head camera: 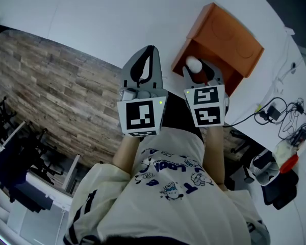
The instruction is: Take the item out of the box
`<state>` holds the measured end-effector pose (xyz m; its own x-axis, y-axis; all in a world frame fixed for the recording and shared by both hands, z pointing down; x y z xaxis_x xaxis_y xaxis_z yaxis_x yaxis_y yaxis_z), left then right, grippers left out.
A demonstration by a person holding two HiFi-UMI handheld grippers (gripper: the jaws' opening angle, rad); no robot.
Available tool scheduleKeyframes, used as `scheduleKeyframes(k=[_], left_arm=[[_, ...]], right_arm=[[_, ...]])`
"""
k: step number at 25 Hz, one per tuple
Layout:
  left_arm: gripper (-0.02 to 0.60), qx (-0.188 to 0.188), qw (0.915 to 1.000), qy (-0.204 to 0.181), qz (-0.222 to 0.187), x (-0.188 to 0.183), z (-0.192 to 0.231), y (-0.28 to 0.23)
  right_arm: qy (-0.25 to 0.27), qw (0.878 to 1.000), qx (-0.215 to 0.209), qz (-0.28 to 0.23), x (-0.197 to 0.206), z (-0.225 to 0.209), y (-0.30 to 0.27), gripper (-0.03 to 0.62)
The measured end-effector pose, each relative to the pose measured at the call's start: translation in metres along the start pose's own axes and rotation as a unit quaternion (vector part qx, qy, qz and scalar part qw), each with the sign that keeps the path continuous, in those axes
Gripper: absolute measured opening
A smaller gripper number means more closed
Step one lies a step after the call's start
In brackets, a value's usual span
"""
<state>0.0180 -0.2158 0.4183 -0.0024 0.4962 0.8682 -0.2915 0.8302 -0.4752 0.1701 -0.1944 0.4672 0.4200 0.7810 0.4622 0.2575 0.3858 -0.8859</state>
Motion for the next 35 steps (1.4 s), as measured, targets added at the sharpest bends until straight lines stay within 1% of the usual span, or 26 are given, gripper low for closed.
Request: scheduleKeyframes(k=[8, 15, 24, 35], left_arm=[[0.021, 0.013, 0.9999, -0.005, -0.007, -0.002, -0.001, 0.013], [0.021, 0.032, 0.9989, -0.018, -0.028, -0.014, -0.006, 0.026], [0.021, 0.059, 0.9966, -0.028, -0.05, -0.027, -0.012, 0.036], [0.021, 0.084, 0.9926, -0.041, -0.077, -0.042, -0.015, 0.055]], right_arm=[[-0.028, 0.999, 0.028, -0.024, -0.001, 0.004, 0.019, 0.195], [-0.044, 0.997, 0.049, -0.05, -0.006, 0.009, 0.04, 0.193], [-0.067, 0.99, 0.087, -0.084, -0.008, 0.012, 0.066, 0.193], [-0.083, 0.983, 0.116, -0.116, -0.011, 0.02, 0.093, 0.193]])
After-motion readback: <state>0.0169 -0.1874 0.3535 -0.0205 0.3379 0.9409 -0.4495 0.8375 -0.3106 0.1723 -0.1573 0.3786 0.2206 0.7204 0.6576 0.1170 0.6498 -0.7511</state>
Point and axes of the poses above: the fingertips, and each gripper's own axes: y backward along the fingers, z to its left, x out of its underside, the point moved 7 cm from there along y, backward along the fingers, and after that the axes turned 2 degrees about -x, right-handed, at the moved point
